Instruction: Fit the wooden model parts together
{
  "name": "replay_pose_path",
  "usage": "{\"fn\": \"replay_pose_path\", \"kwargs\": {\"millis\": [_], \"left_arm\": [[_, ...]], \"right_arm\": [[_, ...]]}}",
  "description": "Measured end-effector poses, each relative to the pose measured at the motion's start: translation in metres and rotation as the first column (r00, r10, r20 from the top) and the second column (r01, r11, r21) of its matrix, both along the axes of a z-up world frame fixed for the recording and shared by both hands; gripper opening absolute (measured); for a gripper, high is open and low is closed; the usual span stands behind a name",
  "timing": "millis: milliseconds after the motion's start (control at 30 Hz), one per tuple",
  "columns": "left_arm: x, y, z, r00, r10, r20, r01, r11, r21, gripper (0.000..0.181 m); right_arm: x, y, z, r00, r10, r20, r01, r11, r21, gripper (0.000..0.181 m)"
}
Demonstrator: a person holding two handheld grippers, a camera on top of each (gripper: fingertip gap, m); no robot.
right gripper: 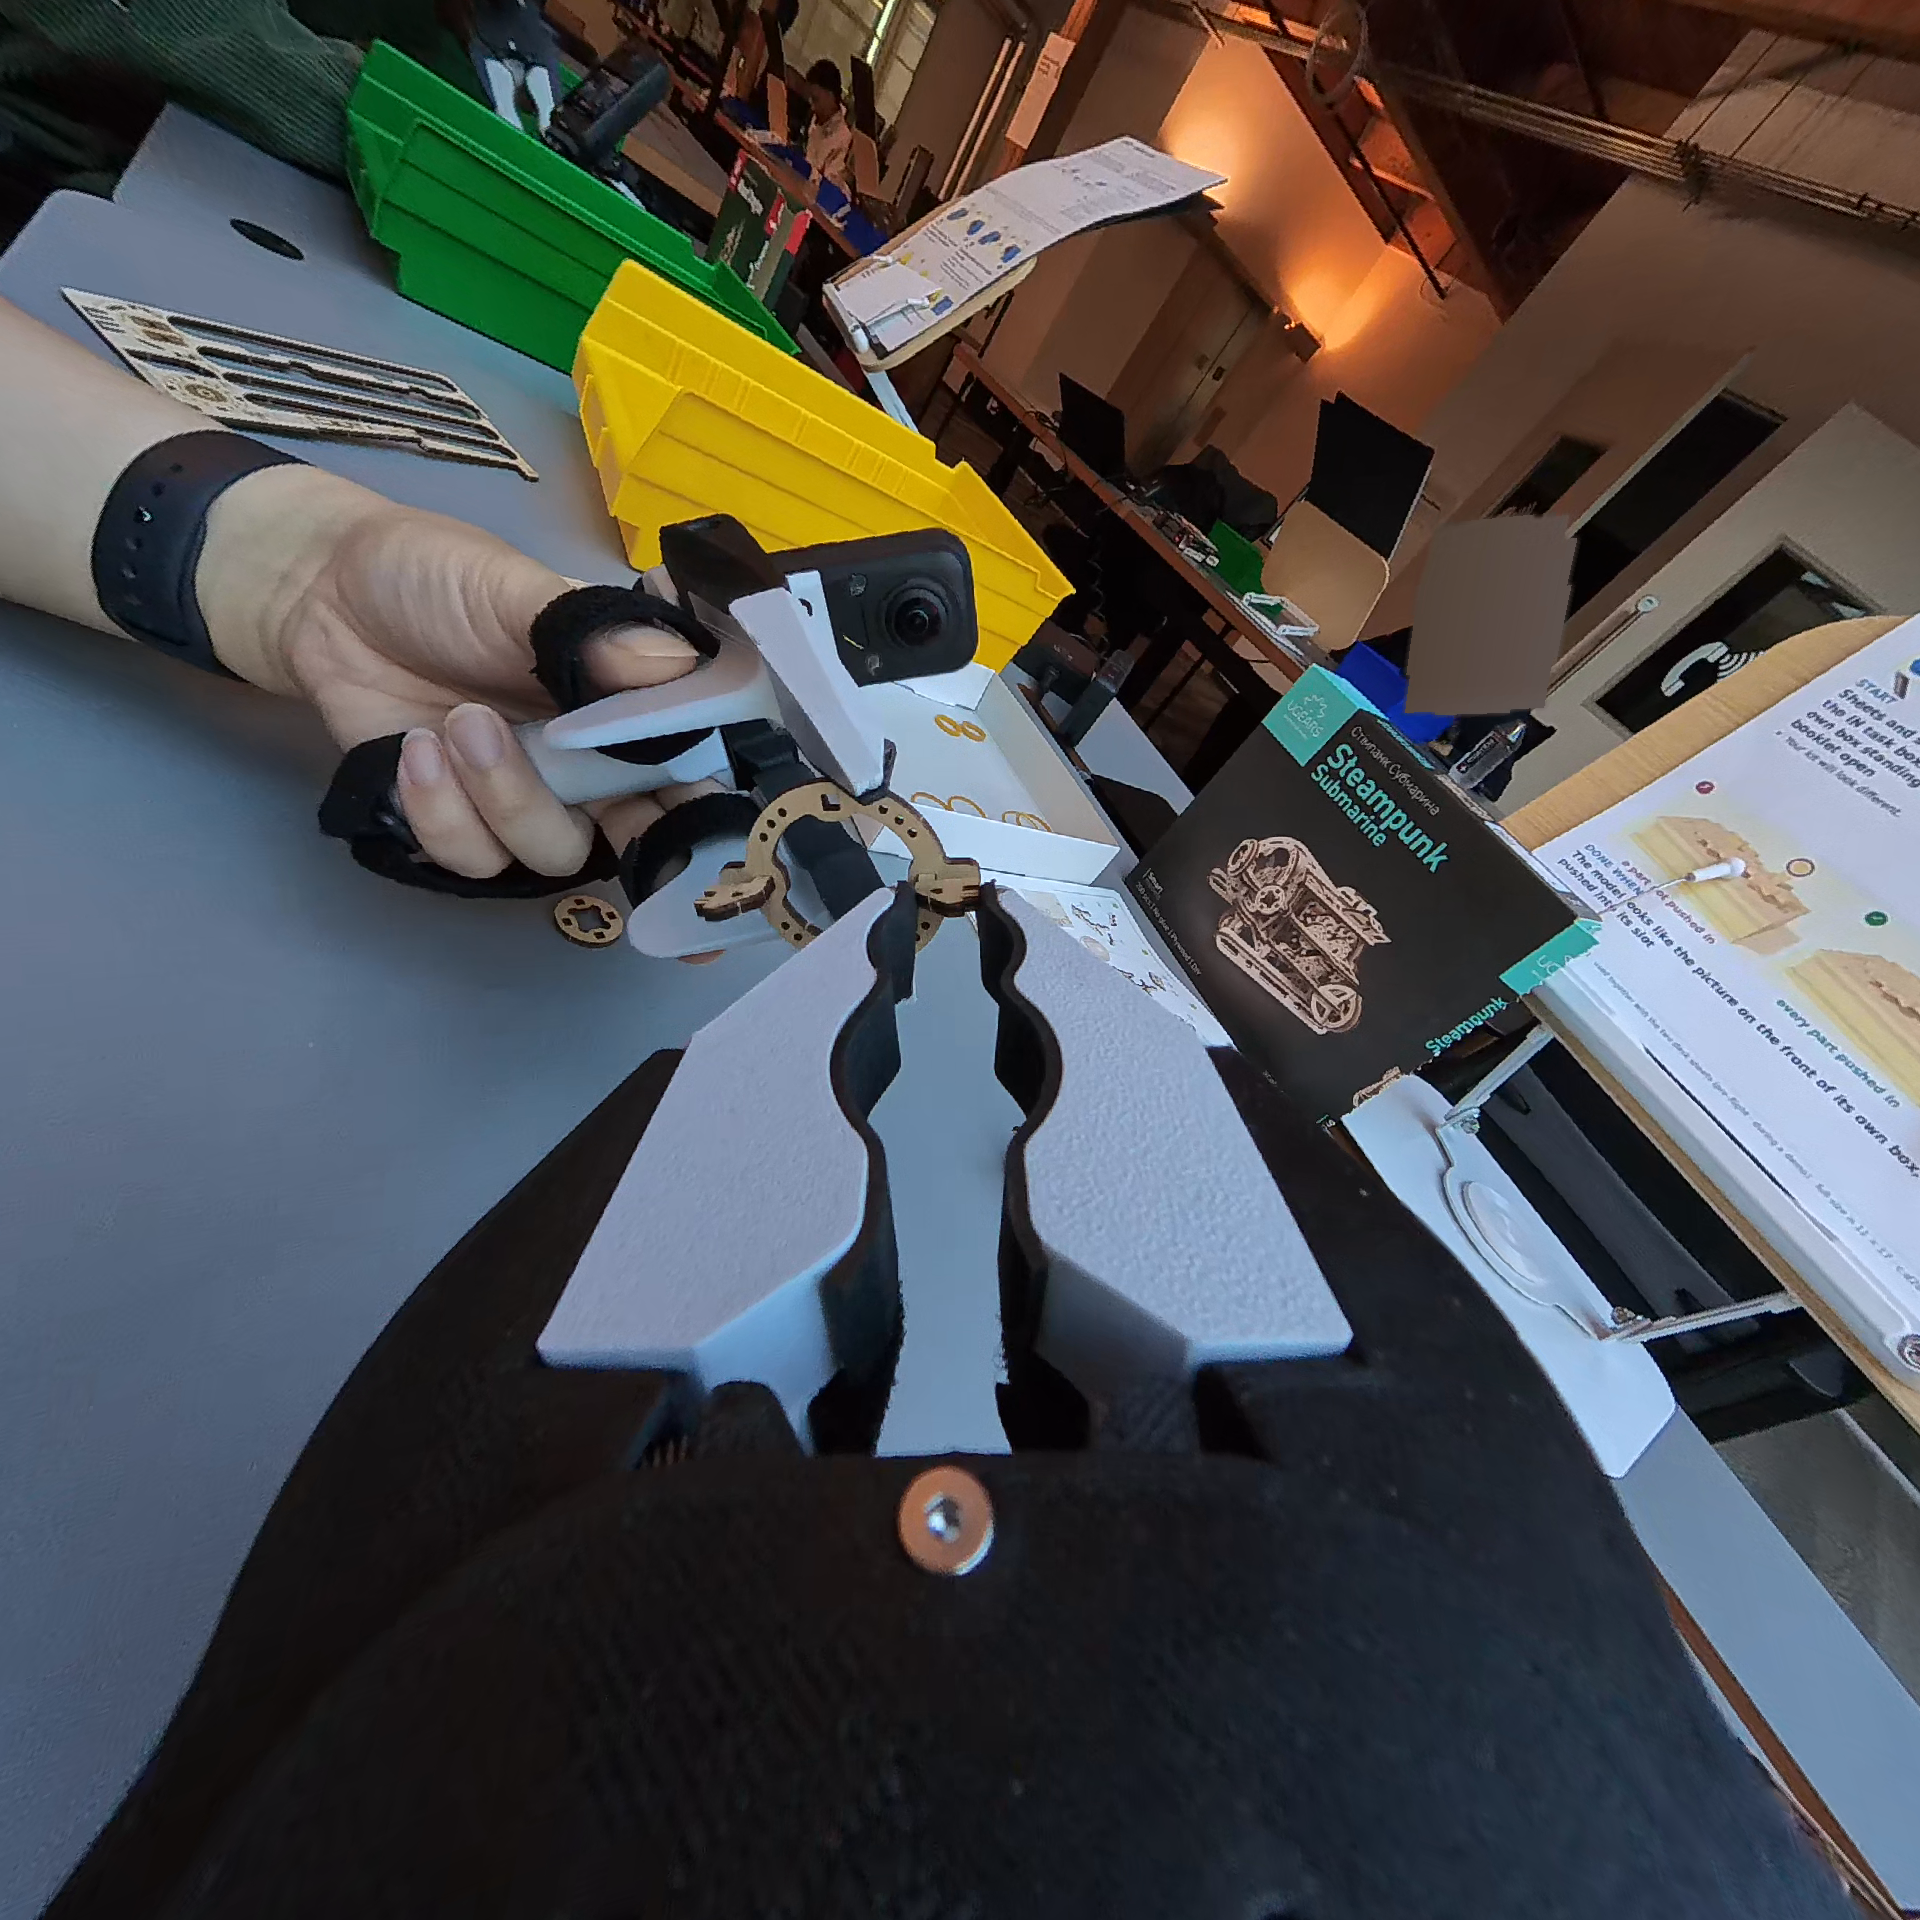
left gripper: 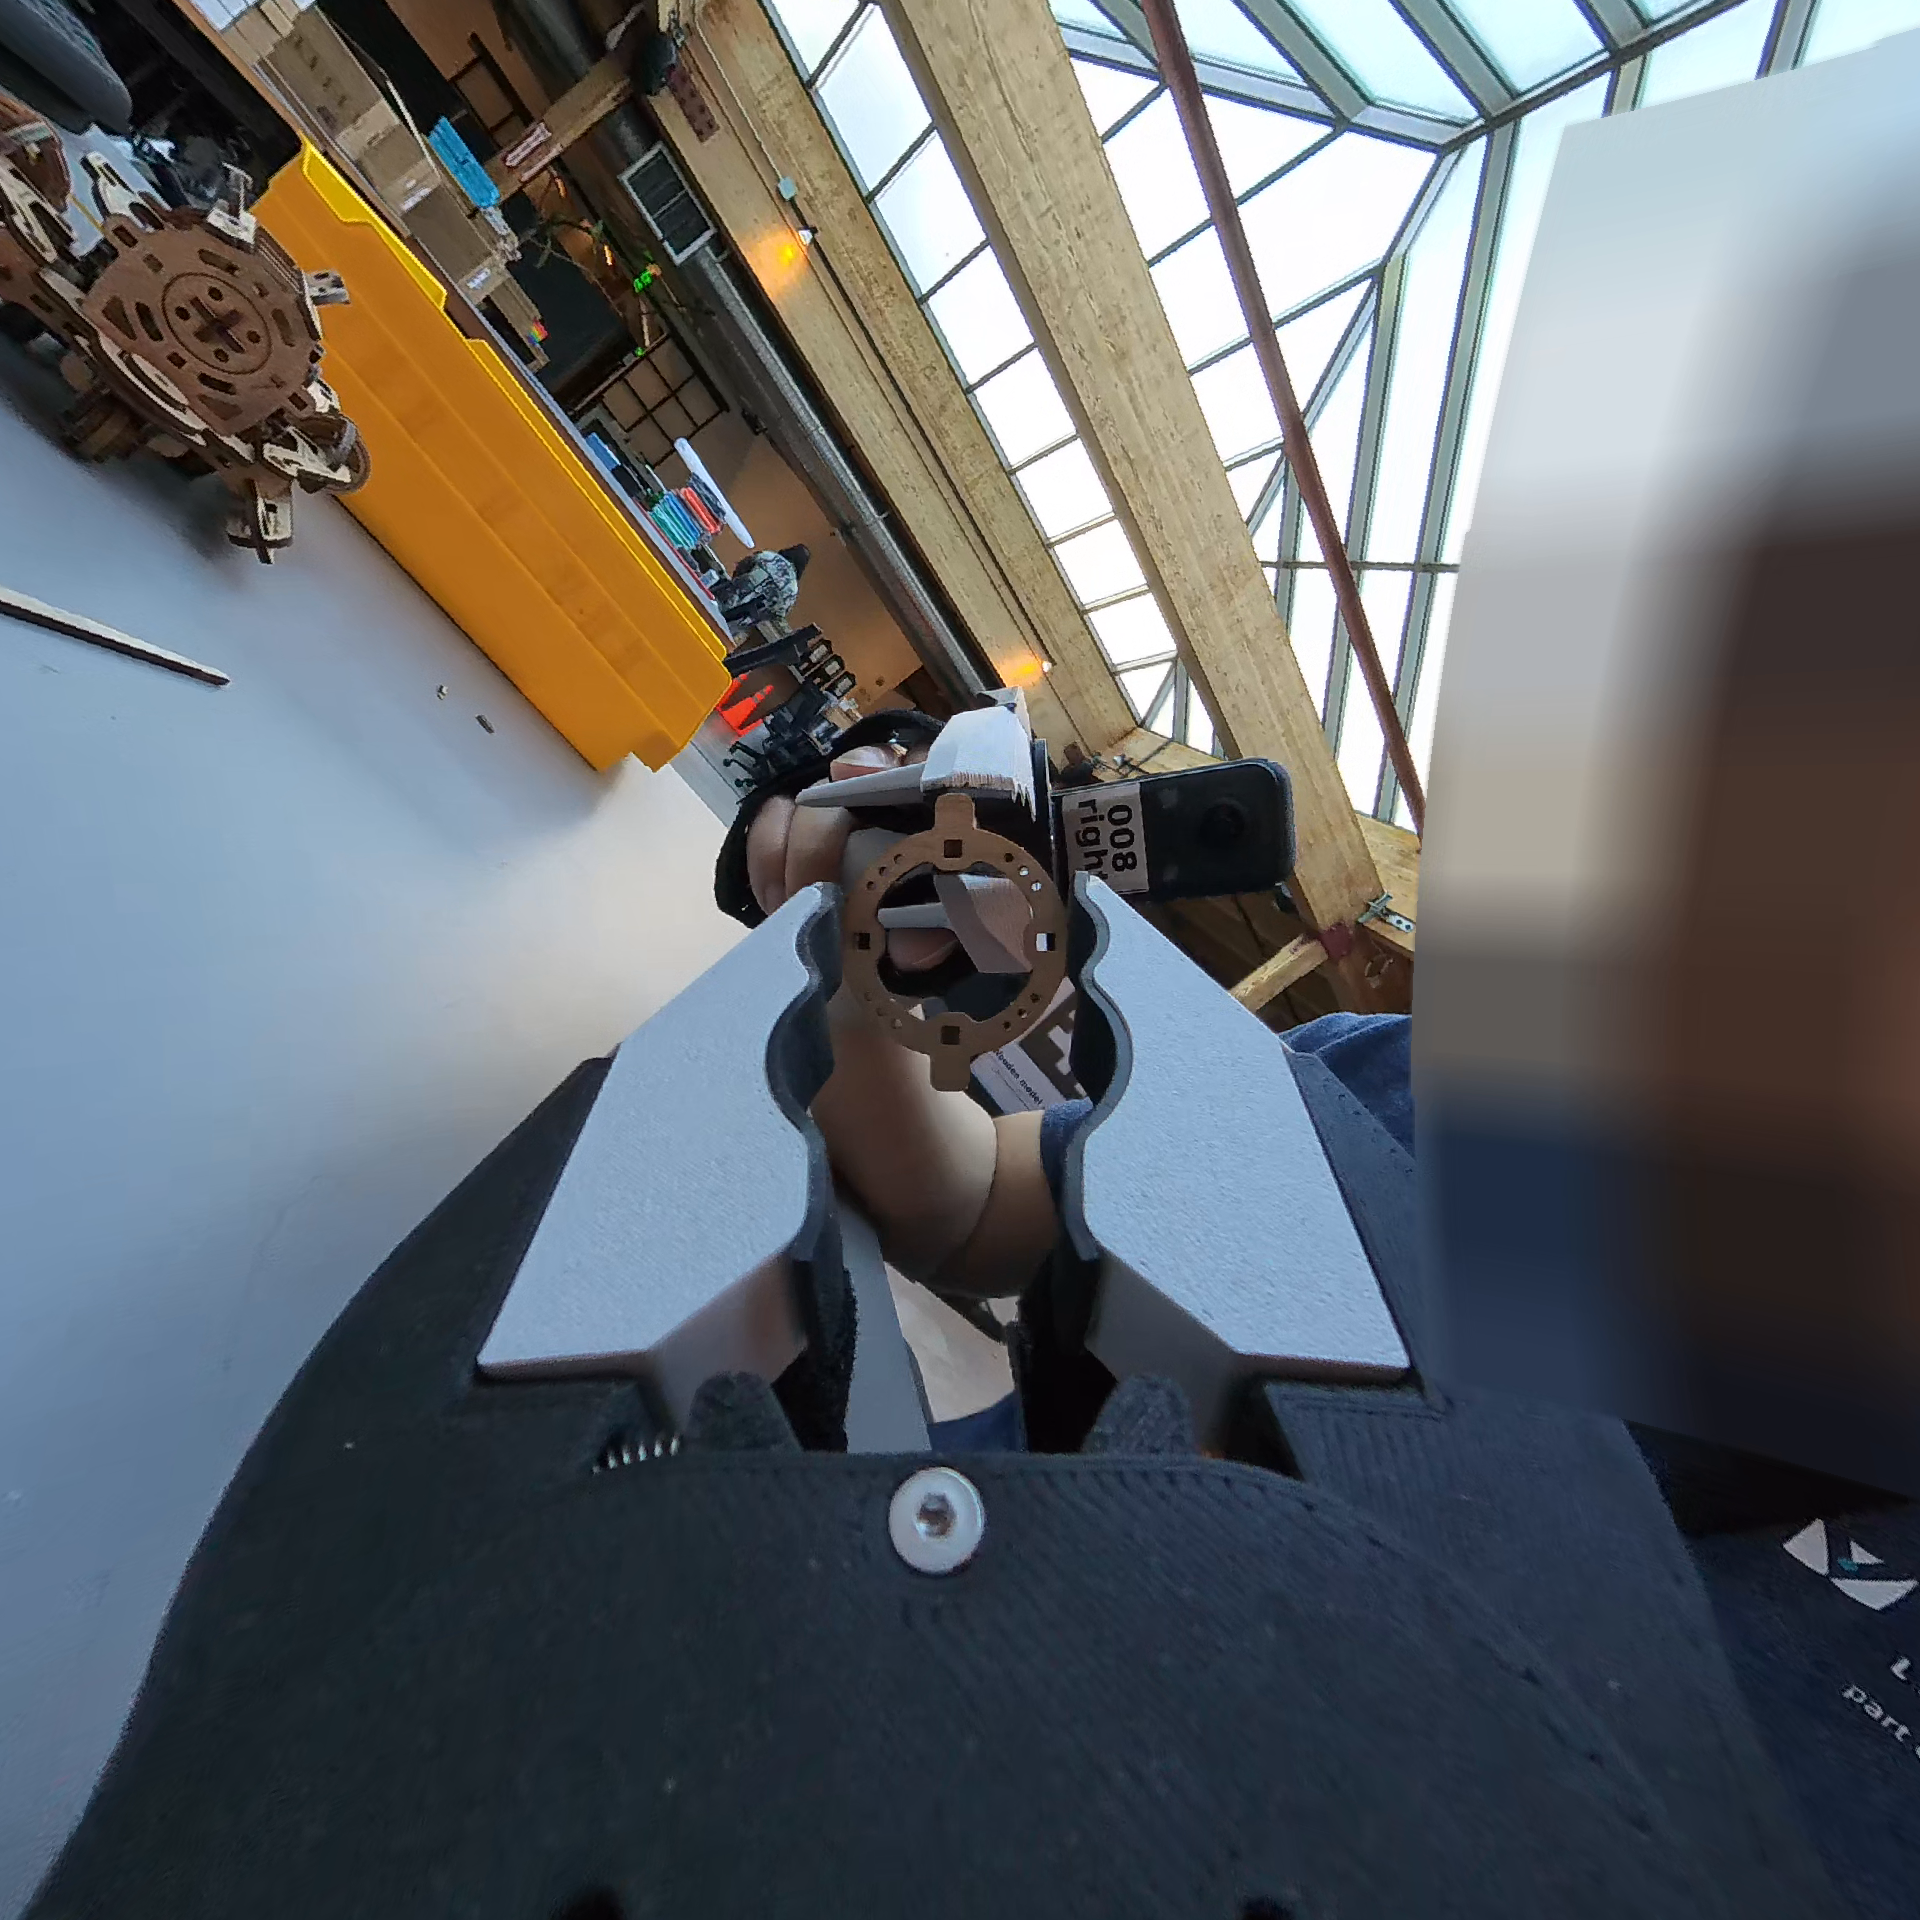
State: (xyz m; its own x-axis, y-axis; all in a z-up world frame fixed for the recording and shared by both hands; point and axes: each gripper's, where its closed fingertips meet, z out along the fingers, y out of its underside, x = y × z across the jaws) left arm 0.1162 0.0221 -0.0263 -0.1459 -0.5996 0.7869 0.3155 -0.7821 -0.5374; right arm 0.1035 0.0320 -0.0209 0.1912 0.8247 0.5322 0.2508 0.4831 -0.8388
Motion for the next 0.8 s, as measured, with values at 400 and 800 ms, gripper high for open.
{"fn": "replay_pose_path", "kwargs": {"millis": [400,800], "left_arm": [[-0.0016,0.0004,0.0007,1.000,0.008,-0.012,-0.008,1.000,0.011,0.041],[0.0008,-0.0034,0.0009,1.000,-0.014,-0.021,0.015,1.000,0.023,0.041]], "right_arm": [[0.0008,-0.0011,0.0004,1.000,0.014,0.000,-0.014,1.000,-0.006,0.010],[0.0036,-0.0056,0.0005,0.998,0.056,0.004,-0.056,0.998,-0.020,0.010]]}}
